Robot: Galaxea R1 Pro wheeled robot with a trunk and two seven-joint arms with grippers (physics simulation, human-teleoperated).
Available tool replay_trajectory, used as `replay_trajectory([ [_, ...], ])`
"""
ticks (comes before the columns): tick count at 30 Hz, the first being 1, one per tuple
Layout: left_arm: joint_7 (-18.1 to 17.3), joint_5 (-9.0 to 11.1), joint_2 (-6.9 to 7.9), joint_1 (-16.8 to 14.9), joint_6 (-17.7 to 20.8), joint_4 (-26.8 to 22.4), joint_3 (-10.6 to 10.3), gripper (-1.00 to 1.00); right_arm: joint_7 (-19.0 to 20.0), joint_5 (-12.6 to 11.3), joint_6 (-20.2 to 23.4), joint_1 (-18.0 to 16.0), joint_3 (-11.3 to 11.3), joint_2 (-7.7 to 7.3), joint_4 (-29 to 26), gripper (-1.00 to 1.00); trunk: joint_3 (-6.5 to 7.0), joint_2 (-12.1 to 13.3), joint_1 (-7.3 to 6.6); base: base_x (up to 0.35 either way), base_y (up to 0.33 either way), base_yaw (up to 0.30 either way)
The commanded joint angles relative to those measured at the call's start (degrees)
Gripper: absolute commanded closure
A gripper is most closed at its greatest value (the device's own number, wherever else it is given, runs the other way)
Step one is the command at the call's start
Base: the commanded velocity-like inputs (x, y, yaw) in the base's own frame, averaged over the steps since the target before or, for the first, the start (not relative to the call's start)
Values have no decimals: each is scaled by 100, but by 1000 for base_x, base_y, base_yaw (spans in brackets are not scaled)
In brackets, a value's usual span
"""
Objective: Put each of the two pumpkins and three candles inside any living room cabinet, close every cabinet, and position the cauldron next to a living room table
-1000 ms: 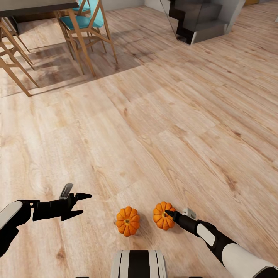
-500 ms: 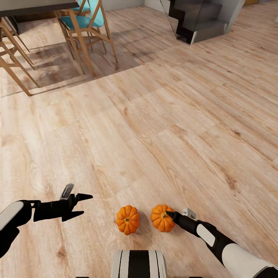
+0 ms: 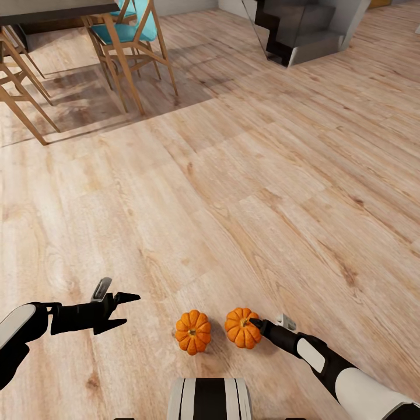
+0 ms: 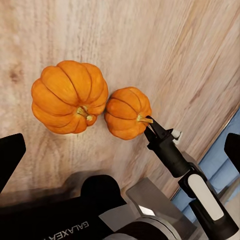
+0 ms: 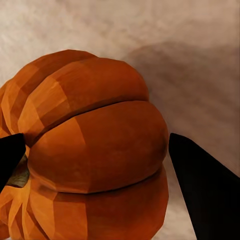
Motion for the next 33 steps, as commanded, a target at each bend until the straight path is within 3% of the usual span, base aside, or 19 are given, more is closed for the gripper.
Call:
replay_trajectory([
  [1,55,60,4,-3,-2,-3,-6,-100,0,-37,19,-2,36,-5,1,100,-4,-1,-1,0,0,0],
  [19,54,60,10,-3,1,-3,-6,-100,4,-37,25,-2,37,-5,1,100,-4,-1,-1,0,0,0],
  [26,55,154,13,-3,-4,-3,-6,-100,6,-37,25,-2,37,-5,1,100,-4,-1,-1,0,0,0],
  [33,55,174,13,-3,-4,-3,-6,-100,0,-37,25,-2,37,-5,1,100,152,8,-19,0,0,0],
])
